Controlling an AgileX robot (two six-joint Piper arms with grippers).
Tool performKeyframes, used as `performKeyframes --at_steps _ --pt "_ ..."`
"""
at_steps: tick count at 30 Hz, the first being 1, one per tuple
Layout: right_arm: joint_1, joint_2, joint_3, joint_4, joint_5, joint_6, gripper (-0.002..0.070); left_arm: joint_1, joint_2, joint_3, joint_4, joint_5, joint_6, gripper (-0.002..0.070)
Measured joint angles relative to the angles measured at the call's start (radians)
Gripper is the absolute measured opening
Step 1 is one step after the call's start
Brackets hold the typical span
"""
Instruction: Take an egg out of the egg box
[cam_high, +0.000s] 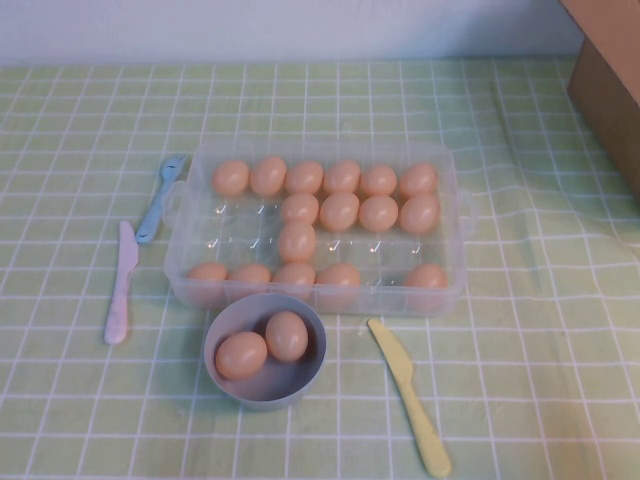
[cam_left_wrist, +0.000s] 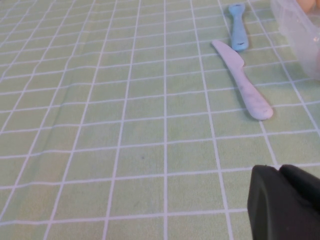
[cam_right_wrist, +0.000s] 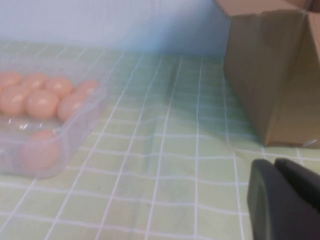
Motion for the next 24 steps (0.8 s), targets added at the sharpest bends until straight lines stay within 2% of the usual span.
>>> performKeyframes --at_steps 6,18,24 --pt "-0.010 -0.104 0.004 0.010 0.028 0.000 -0.0017 0.000 0.000 0.000 0.000 0.000 0.000 -0.0005" --pt "-0.010 -0.109 0.004 0.015 0.039 -0.002 -0.0017 0.000 0.000 0.000 0.000 0.000 0.000 -0.0005" --pt "-0.010 -0.109 0.019 0.202 0.048 -0.206 -0.0017 0.000 0.000 0.000 0.000 0.000 0.000 -0.0005"
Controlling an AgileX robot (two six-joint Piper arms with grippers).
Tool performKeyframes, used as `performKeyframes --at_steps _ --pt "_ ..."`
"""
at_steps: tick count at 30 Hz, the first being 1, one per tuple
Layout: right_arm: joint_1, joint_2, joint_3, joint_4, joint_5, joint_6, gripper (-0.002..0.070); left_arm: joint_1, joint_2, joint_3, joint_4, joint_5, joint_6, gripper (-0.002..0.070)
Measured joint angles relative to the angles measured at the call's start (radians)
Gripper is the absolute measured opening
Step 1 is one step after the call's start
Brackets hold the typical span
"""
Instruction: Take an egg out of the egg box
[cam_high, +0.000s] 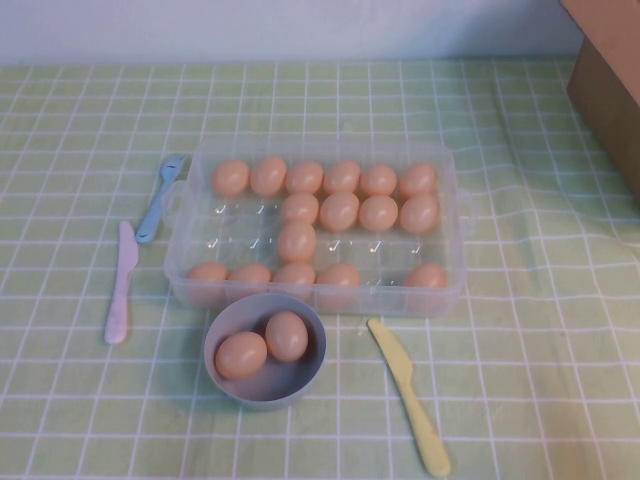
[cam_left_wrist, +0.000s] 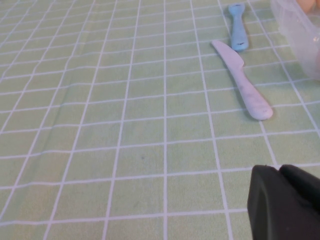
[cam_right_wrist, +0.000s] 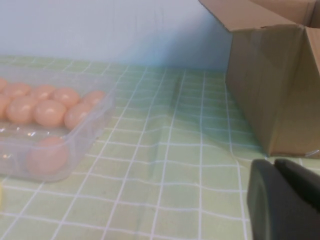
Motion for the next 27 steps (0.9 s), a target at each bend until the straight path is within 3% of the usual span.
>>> performKeyframes --at_steps 15,27 --pt "0.000 0.000 0.004 0.063 0.219 -0.048 -0.0017 0.000 0.000 0.000 0.000 0.000 0.000 -0.0005" --pt "0.000 0.000 0.004 0.067 0.232 -0.048 -0.0017 0.000 0.000 0.000 0.000 0.000 0.000 -0.0005"
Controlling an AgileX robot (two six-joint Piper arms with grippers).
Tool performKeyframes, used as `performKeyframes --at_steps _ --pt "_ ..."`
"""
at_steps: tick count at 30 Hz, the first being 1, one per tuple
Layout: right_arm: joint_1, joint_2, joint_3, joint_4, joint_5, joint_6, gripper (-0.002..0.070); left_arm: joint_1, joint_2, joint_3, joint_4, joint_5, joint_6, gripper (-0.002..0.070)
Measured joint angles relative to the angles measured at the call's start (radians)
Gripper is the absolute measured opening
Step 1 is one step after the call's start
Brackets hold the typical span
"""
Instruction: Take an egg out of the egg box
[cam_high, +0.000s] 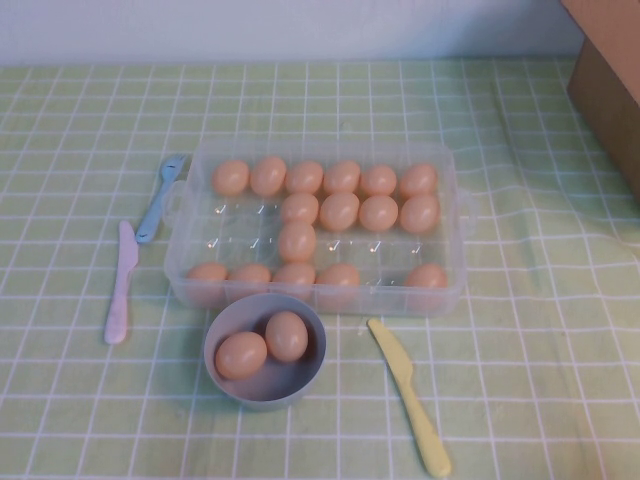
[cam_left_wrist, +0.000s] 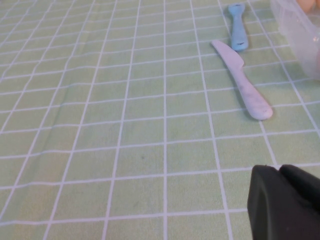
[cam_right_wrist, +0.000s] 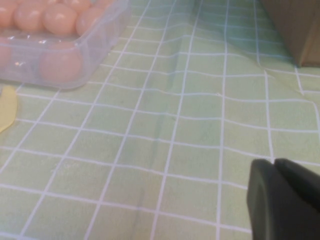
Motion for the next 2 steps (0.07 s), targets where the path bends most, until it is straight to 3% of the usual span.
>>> performKeyframes --at_steps 2 --pt "0.000 0.000 0.000 0.000 0.000 0.000 -0.0017 0.000 0.000 0.000 0.000 0.000 0.000 -0.0005"
